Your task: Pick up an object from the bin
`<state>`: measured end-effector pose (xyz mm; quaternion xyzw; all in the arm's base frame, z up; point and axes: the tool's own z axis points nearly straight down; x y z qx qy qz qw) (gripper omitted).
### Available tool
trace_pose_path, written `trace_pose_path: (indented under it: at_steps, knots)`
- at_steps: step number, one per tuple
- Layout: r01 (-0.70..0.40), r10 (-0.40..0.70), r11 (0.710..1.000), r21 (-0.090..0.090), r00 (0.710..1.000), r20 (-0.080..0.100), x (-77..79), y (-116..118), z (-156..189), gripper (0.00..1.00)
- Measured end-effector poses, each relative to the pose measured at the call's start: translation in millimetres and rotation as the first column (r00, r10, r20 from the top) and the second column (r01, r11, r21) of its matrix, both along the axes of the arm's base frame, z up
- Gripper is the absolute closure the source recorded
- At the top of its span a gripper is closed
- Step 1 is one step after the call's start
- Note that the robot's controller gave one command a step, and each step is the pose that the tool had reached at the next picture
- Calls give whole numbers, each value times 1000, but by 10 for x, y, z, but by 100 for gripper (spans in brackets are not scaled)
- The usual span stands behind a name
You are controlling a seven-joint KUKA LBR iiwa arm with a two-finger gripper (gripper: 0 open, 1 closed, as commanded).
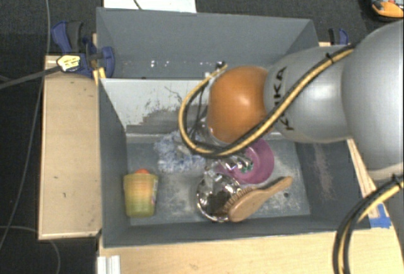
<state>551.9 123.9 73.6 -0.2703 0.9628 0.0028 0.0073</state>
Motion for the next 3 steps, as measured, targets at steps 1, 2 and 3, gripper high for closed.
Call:
trace_pose_path:
  at_steps: [1, 2, 3]
  knots:
    - [332, -332, 943, 8, 943, 9, -451, -374, 23, 0]
    - [15, -15, 1000, 3, 1000, 9, 14, -9, 32, 100]
    - [16, -16, 1000, 4, 1000, 9, 14, -9, 33, 100]
